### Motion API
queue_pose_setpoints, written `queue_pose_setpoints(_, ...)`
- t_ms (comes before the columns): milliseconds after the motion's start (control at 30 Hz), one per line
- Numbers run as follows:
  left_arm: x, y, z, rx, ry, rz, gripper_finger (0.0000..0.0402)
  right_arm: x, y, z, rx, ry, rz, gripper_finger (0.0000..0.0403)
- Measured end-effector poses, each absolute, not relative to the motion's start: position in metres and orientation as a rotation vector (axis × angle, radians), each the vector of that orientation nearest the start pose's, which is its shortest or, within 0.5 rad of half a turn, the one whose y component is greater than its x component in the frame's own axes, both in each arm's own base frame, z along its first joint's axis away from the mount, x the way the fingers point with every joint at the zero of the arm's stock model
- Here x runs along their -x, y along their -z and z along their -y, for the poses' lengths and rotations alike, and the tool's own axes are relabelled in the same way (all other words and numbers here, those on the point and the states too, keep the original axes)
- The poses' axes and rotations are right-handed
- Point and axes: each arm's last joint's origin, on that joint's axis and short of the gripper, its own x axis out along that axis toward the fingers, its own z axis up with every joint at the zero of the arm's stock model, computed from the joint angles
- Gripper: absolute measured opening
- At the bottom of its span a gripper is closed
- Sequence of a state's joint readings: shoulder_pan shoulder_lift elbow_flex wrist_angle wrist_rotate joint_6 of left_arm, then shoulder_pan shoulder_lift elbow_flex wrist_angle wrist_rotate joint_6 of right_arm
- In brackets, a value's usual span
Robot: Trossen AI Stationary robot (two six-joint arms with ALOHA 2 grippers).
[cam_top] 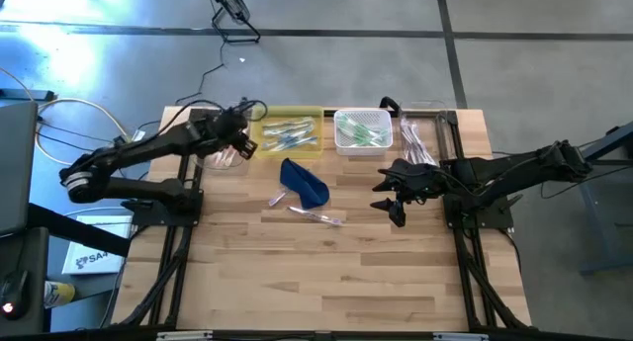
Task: Pick & Place Toothbrushes
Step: Put the violet toothbrush into the right transparent bin
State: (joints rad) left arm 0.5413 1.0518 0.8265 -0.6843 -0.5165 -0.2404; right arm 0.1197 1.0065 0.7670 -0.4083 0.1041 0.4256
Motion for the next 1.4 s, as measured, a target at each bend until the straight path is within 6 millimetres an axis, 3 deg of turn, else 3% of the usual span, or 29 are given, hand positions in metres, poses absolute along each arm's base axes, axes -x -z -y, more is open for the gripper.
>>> queue_pose_setpoints(533, -0.220, -0.302, -0.018, -0.082, -0.564, -0.401, 0.0188, -0.207, -0.268, -0.022, -0.339, 0.121, -0.635, 0.0234)
queue_pose_setpoints(700, -0.229, -0.303, 0.003, -0.080, -0.475, -0.349, 0.0188, -0.207, -0.268, -0.022, -0.336, 0.119, -0.636, 0.0234)
queue_pose_setpoints(867, -0.233, -0.303, 0.014, 0.016, -0.443, -0.300, 0.0188, -0.207, -0.268, -0.022, -0.335, 0.119, -0.636, 0.0234)
queue_pose_setpoints(1400, -0.234, -0.302, 0.015, 0.055, -0.404, -0.304, 0.0188, -0.207, -0.268, -0.022, -0.329, 0.114, -0.638, 0.0234)
